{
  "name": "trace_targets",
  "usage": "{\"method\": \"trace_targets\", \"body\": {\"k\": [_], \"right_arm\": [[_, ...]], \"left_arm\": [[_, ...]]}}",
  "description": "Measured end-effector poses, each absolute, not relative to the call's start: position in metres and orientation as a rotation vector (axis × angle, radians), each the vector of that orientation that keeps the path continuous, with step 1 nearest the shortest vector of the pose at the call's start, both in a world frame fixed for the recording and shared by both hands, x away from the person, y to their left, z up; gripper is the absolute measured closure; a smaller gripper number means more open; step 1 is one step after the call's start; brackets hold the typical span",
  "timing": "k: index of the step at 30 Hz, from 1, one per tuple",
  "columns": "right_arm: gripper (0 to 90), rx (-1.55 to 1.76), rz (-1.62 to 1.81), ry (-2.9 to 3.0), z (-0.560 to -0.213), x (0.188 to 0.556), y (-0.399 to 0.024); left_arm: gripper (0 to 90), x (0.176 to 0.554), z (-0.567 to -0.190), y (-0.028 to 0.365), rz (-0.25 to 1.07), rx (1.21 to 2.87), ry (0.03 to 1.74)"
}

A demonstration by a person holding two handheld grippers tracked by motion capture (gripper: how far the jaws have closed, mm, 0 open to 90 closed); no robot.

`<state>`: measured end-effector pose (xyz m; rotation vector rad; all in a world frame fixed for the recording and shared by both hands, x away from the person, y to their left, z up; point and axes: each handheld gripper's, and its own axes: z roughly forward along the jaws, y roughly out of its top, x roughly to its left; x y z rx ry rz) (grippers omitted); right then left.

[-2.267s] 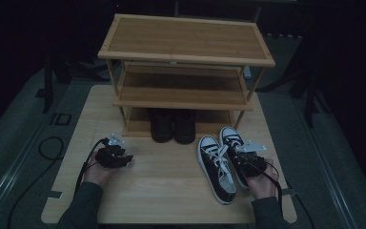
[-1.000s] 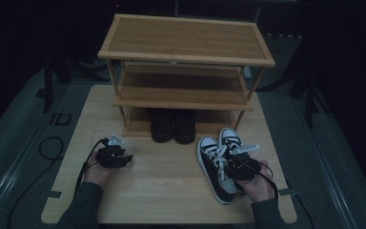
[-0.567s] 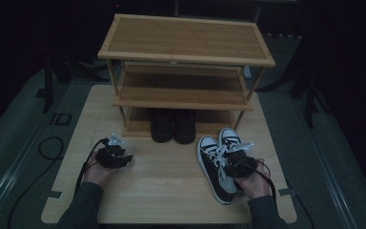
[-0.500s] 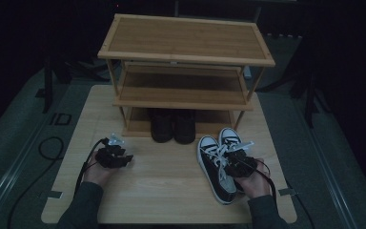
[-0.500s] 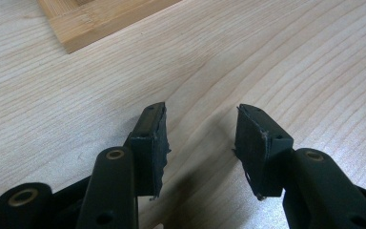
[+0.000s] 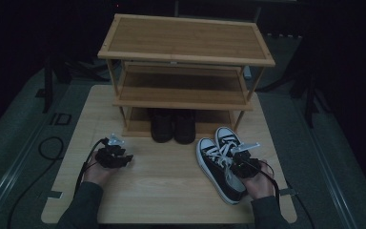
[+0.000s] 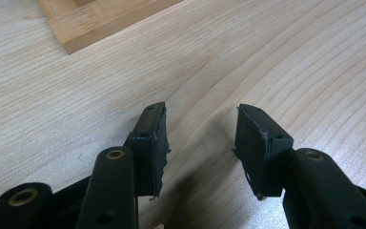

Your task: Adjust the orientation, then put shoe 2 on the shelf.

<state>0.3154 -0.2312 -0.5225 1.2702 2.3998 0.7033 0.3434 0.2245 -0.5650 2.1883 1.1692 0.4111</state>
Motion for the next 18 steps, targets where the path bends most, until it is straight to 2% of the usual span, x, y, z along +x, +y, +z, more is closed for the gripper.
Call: {"method": "trace_targets", "body": {"k": [18], "right_arm": [[85.2, 1.163, 0.772, 2.419, -0.511, 0.309, -0.252]], "left_arm": [[54.9, 0.343, -0.565, 0.224, 0.412, 2.187, 1.171]]}}
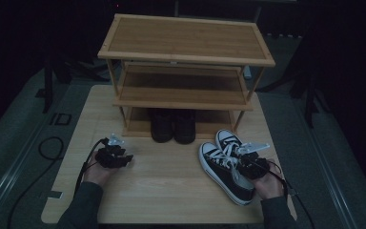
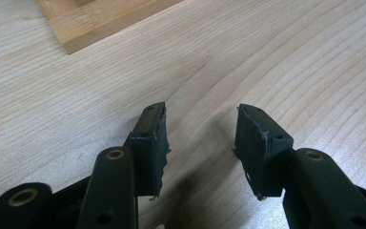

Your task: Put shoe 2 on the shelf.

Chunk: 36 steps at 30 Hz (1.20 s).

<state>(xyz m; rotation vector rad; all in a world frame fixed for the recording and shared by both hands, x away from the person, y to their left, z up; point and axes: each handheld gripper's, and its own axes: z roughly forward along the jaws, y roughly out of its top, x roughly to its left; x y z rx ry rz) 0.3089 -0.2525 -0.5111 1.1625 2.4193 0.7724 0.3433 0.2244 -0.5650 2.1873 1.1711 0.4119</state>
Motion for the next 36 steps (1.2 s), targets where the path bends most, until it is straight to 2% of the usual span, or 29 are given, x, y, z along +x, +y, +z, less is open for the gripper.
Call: {"method": "trace_targets", "body": {"k": [21, 36], "right_arm": [[85.0, 0.924, 0.823, 2.526, -0.465, 0.316, -0.260], [84.9, 0.702, 0.898, 2.620, -0.426, 0.315, -0.238]], "left_arm": [[54.8, 0.343, -0.565, 0.224, 0.417, 2.189, 1.173], [54.8, 0.343, -0.565, 0.224, 0.415, 2.189, 1.172]]}}
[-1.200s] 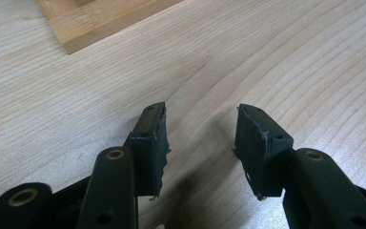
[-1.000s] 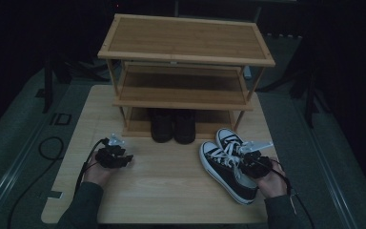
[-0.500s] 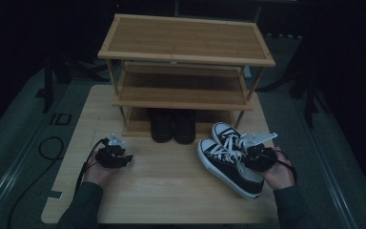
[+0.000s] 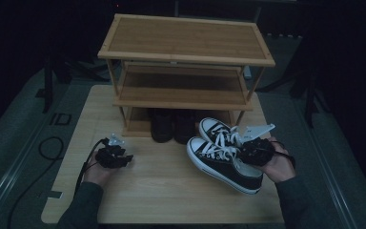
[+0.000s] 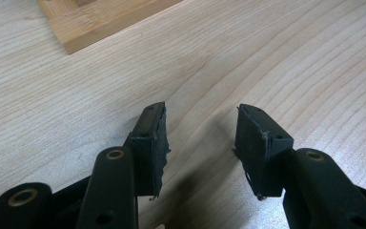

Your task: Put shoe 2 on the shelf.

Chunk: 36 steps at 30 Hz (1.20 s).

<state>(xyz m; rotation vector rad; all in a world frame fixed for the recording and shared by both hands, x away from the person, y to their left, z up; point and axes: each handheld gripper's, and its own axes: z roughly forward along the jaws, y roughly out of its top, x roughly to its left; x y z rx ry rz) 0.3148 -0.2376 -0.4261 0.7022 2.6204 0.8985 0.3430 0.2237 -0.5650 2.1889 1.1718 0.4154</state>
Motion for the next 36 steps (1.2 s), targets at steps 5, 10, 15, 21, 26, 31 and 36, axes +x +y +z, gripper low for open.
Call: {"method": "trace_targets", "body": {"k": [5, 10, 15, 21, 26, 31, 36], "right_arm": [[84.8, 0.620, 0.946, 2.654, -0.412, 0.314, -0.228], [84.8, 0.551, 1.011, 2.665, -0.396, 0.312, -0.218], [84.8, 0.501, 1.079, 2.644, -0.378, 0.309, -0.210], [84.8, 0.492, 1.121, 2.611, -0.360, 0.313, -0.208], [84.8, 0.545, 1.097, 2.556, -0.347, 0.328, -0.208], [84.8, 0.595, 1.059, 2.517, -0.345, 0.352, -0.203], [84.7, 0.610, 1.031, 2.492, -0.347, 0.377, -0.195]], "left_arm": [[54.8, 0.343, -0.565, 0.224, 0.415, 2.189, 1.172], [54.9, 0.343, -0.565, 0.224, 0.414, 2.187, 1.173], [54.8, 0.343, -0.565, 0.224, 0.415, 2.187, 1.171], [54.8, 0.343, -0.565, 0.224, 0.414, 2.187, 1.172], [54.8, 0.343, -0.565, 0.224, 0.416, 2.186, 1.173], [54.8, 0.343, -0.565, 0.224, 0.414, 2.183, 1.172], [54.8, 0.343, -0.565, 0.224, 0.413, 2.182, 1.173]]}}
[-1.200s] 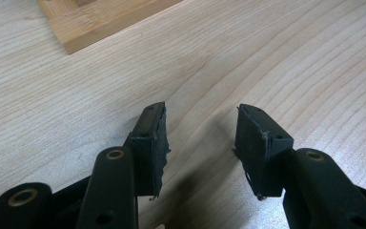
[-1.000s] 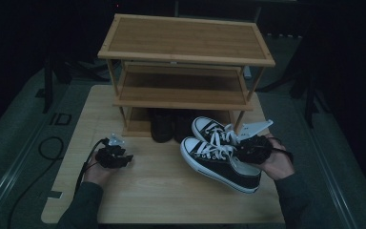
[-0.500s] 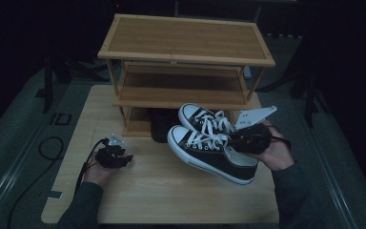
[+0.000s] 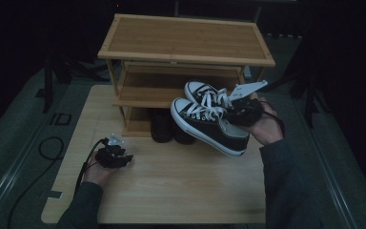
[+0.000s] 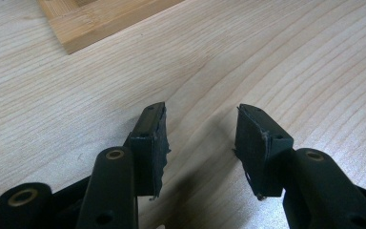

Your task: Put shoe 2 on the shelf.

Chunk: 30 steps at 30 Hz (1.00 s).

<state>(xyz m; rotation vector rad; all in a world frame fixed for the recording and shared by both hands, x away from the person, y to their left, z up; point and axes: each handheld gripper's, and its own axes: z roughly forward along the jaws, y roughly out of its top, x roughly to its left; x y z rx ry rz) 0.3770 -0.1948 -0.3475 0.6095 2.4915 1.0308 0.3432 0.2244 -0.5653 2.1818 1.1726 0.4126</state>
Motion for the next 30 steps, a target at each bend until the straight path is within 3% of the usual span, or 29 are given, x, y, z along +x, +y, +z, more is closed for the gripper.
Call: {"method": "trace_targets", "body": {"k": [14, 30], "right_arm": [[84.5, 0.706, 1.067, 2.434, -0.345, 0.422, -0.172], [84.0, 0.936, 0.997, 2.191, -0.352, 0.433, -0.137]], "left_arm": [[54.9, 0.344, -0.565, 0.225, 0.408, 2.187, 1.167], [54.8, 0.344, -0.565, 0.225, 0.411, 2.191, 1.166]]}}
